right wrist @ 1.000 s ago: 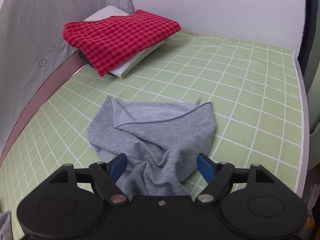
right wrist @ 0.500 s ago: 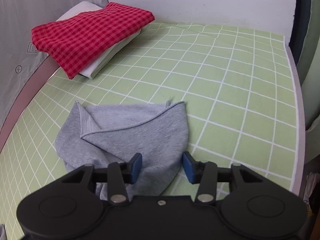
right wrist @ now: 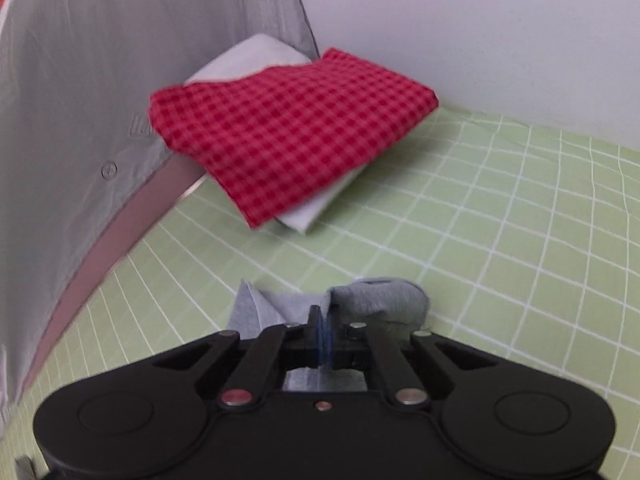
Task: Fold clothes
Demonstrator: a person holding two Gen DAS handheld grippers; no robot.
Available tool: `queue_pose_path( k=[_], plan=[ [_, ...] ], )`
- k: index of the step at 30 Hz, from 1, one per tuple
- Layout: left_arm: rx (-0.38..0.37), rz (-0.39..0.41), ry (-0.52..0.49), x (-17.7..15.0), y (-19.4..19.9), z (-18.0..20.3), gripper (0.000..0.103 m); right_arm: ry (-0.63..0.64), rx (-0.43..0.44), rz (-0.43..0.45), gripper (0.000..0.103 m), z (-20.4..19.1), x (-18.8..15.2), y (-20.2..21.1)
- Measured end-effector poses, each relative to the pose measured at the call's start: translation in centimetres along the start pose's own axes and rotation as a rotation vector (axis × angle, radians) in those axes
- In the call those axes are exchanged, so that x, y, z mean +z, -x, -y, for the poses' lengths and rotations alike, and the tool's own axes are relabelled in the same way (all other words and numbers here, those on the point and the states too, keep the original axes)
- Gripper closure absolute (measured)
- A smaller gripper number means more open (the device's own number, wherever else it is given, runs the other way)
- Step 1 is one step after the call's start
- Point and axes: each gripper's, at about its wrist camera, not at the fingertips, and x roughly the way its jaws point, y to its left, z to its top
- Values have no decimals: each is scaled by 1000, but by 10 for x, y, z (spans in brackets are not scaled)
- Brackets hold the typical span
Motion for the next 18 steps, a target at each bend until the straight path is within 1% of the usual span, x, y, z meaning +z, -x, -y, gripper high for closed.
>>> queue_pose_path(
  k=[1,3,6,7,9,10,13,14,16,17,18],
  plan=[
    [-12,26,2,8,8,0,97,-16,0,39,101,4,7,11],
    [-20,81,37,16,36,-18,97,-50,-9,121,101,16,19,37],
    [61,79,78,3,57,-59,97,-63,-71,175,101,53,14,68],
    [89,77,93,-2,64,-73,97,-74,-97,160,101,65,6,70],
    [166,24,174,-22,62,-107,97,-108,-155,89,101,88,-15,62],
    [192,0,207,-31,61,-120,97,-125,-184,54,101,99,-26,58],
    [245,-39,225,-44,57,-137,97,-171,-260,-41,101,128,-55,48],
    [262,-51,230,-48,56,-142,97,-174,-270,-56,101,129,-60,45],
    [264,-47,209,-48,54,-138,97,-146,-283,-89,100,122,-64,37],
    [263,-44,198,-47,54,-136,97,-113,-293,-91,95,114,-63,34],
    [262,-40,189,-47,53,-134,97,-74,-304,-87,87,105,-61,32]
  ],
)
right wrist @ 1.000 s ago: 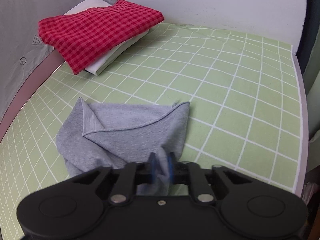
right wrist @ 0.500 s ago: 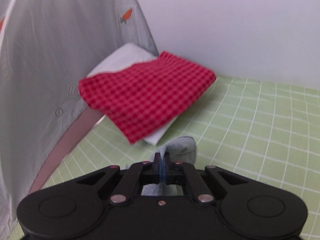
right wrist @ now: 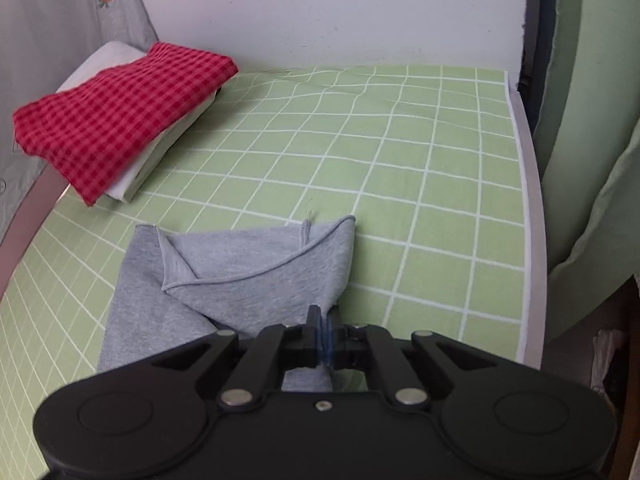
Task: Fold clothes
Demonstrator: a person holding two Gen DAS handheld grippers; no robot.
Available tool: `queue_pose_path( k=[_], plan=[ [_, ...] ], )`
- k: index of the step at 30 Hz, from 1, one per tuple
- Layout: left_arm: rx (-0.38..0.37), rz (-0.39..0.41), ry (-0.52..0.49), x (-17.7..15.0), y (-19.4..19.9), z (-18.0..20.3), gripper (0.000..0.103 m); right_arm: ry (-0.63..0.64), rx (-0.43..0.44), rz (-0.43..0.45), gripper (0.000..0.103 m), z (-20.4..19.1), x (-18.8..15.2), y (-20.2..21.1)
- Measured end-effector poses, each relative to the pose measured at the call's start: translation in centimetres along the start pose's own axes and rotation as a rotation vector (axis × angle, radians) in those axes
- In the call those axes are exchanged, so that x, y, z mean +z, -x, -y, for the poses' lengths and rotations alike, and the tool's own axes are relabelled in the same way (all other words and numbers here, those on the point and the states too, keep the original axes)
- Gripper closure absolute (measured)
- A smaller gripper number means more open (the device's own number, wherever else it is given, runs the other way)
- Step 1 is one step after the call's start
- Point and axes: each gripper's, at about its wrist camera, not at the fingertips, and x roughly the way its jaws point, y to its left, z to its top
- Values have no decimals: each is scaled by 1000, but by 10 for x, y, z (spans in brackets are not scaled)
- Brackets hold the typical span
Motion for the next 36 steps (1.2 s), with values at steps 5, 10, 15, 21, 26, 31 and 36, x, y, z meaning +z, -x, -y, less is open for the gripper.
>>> queue_pose_path(
  k=[5,10,15,21,26,31,36],
  plan=[
    [2,8,0,-4,0,5,97,239,-33,152,34,-53,-7,21],
    [13,-2,25,-10,-1,-1,96,340,168,64,33,-103,-25,22],
    [16,-11,33,-12,-1,-6,96,353,189,-23,33,-146,-44,1],
    [34,-24,39,-16,-4,-11,96,395,114,-42,41,-167,-52,-16],
    [46,-27,35,-16,-6,-10,96,390,100,-57,101,-172,-37,-21],
    [67,-38,28,-14,-15,-2,96,344,120,-98,102,-176,-24,-31],
    [34,-20,64,-6,-22,16,97,362,215,-118,102,-208,-18,-35]
  ],
)
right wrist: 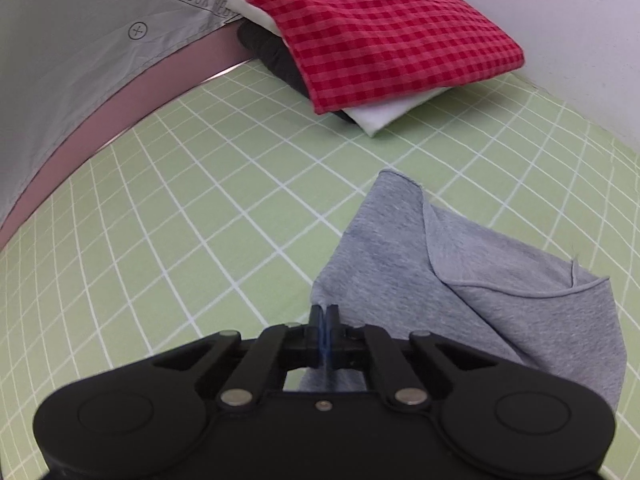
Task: Fold clothes
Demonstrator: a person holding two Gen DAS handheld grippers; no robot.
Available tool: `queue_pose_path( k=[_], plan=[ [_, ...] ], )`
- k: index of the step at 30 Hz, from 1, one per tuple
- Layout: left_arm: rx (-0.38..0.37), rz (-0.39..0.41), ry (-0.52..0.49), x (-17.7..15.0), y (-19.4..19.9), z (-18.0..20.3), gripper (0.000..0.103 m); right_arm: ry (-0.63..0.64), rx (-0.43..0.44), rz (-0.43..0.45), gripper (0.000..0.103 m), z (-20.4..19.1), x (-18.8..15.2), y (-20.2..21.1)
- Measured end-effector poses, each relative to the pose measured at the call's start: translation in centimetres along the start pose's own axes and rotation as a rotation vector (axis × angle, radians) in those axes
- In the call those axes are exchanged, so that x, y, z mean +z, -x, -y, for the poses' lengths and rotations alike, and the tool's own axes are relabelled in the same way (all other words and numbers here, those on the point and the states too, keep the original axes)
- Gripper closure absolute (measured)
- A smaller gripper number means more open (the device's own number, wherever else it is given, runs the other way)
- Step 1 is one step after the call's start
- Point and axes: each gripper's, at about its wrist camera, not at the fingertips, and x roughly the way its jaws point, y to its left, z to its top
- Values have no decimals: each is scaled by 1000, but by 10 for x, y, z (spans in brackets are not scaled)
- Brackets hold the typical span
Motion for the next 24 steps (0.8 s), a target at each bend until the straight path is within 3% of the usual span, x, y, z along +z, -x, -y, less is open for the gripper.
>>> queue_pose_path(
  k=[4,8,12,15,20,24],
  plan=[
    [-52,7,-12,8,-11,34,97,13,82,43,102,-41,23,-4],
    [-117,58,-62,21,-8,67,98,-30,209,162,102,-63,63,19],
    [-175,146,-46,43,19,63,98,-128,270,322,102,-31,89,75],
    [-152,168,-26,51,33,33,98,-205,209,360,102,28,78,101],
    [-65,100,-34,34,26,-9,97,-335,59,221,102,123,13,95],
    [-46,83,-28,21,24,-24,97,-381,-52,127,102,159,-39,84]
  ],
)
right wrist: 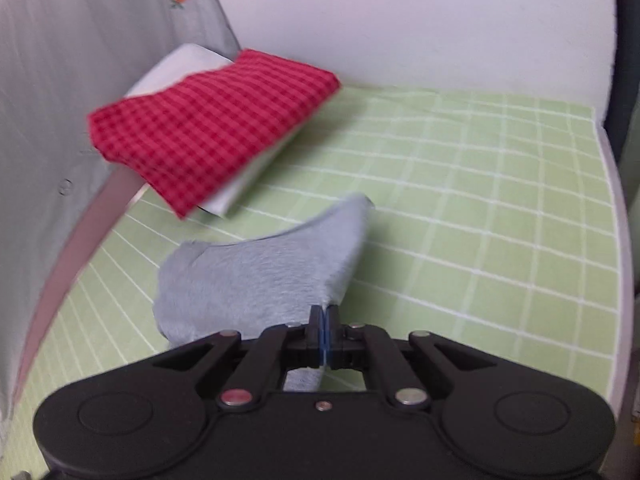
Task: Fold clothes
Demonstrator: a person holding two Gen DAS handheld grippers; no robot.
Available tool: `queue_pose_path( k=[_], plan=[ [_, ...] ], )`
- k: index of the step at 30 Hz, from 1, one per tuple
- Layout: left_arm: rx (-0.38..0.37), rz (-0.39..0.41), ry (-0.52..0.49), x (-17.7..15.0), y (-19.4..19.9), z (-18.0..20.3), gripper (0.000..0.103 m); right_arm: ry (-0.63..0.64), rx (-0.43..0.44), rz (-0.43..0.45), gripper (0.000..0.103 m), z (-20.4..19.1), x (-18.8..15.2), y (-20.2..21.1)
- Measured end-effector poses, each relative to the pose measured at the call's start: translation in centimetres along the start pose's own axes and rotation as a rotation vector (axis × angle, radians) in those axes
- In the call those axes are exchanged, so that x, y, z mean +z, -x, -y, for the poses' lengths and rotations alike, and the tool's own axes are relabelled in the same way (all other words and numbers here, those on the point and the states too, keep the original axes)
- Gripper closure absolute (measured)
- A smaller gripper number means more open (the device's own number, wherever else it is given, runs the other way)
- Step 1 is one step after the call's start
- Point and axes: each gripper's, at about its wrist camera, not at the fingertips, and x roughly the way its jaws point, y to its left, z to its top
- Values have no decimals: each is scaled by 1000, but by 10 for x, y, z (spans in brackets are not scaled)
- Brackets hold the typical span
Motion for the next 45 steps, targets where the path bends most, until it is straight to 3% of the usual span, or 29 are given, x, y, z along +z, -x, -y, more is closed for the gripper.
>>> queue_pose_path(
  k=[7,20,24,26,28,29,30,31,36,40,45],
  plan=[
    [-25,-17,-45,1,7,-12,97,34,-31,-15,102,27,-20,4],
    [37,-75,-130,-19,29,-58,96,148,-90,-67,102,70,-45,23],
    [74,-93,-213,-29,33,-56,90,206,-95,-75,102,70,-51,27],
    [104,-86,-266,-31,36,-50,78,232,-105,-79,100,65,-50,28],
    [127,-60,-321,-31,42,-42,54,256,-117,-78,86,59,-48,31],
    [135,-41,-346,-30,45,-38,46,267,-125,-68,62,55,-48,33],
    [140,-15,-366,-29,49,-33,32,279,-135,-54,42,50,-47,35],
    [146,10,-386,-28,52,-28,23,296,-145,-35,36,45,-47,38],
    [137,59,-502,-26,56,5,6,408,-109,13,6,9,-46,48],
    [102,37,-589,-30,44,36,5,483,-86,31,0,-28,-53,50],
    [23,-52,-642,-39,13,76,4,474,-29,-1,0,-66,-69,50]
  ],
)
